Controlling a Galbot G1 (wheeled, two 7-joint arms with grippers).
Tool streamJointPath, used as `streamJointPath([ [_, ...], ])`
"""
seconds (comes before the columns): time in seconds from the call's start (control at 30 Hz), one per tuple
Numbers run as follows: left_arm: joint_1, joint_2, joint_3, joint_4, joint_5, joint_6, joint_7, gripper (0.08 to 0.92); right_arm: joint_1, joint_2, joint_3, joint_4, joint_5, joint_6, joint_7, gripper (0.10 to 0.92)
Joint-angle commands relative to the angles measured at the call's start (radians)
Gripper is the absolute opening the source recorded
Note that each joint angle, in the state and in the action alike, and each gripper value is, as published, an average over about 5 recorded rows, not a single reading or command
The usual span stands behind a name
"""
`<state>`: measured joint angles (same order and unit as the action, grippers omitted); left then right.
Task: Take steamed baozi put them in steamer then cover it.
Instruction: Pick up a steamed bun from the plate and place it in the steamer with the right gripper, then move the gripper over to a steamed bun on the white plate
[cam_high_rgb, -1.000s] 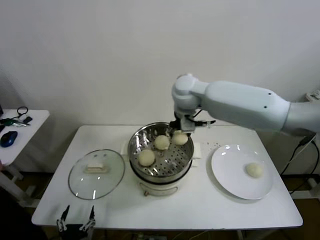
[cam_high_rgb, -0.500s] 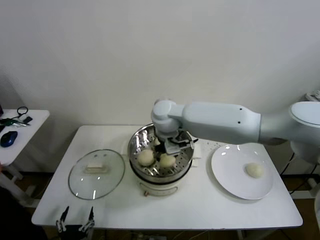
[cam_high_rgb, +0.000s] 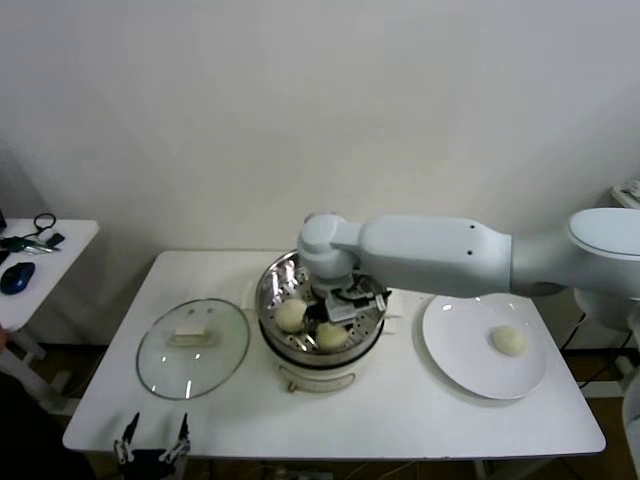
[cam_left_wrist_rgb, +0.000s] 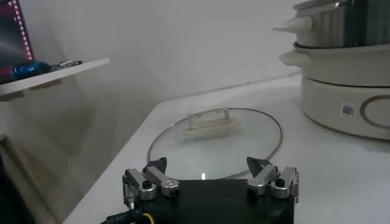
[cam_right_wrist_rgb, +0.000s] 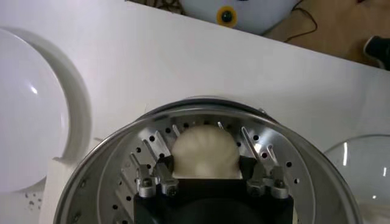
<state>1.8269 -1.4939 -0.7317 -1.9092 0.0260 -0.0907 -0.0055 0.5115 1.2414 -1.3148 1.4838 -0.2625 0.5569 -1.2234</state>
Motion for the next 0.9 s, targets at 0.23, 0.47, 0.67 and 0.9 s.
streamJointPath([
  [0.23, -0.001, 0.003, -0.001, 0.004, -0.001, -0.002, 0.001, 0.823, 0.001, -0.018, 0.031, -0.010, 0.023, -0.006, 0.002, 0.821],
  [0.47, -0.007, 0.005, 0.000, 0.001, 0.001, 0.000, 0.001, 0.823, 0.035, -0.070, 0.090, -0.050, 0.028, -0.021, 0.037, 0.823],
  [0.67, -0.010, 0.008, 0.002, -0.003, 0.006, 0.002, 0.001, 0.823, 0.151, -0.186, 0.044, -0.053, 0.069, -0.216, 0.092, 0.823],
  [0.9, -0.024, -0.006, 0.009, -0.010, 0.015, 0.004, 0.003, 0.823, 0.282, -0.334, -0.081, -0.110, 0.454, -0.561, 0.071, 0.823],
])
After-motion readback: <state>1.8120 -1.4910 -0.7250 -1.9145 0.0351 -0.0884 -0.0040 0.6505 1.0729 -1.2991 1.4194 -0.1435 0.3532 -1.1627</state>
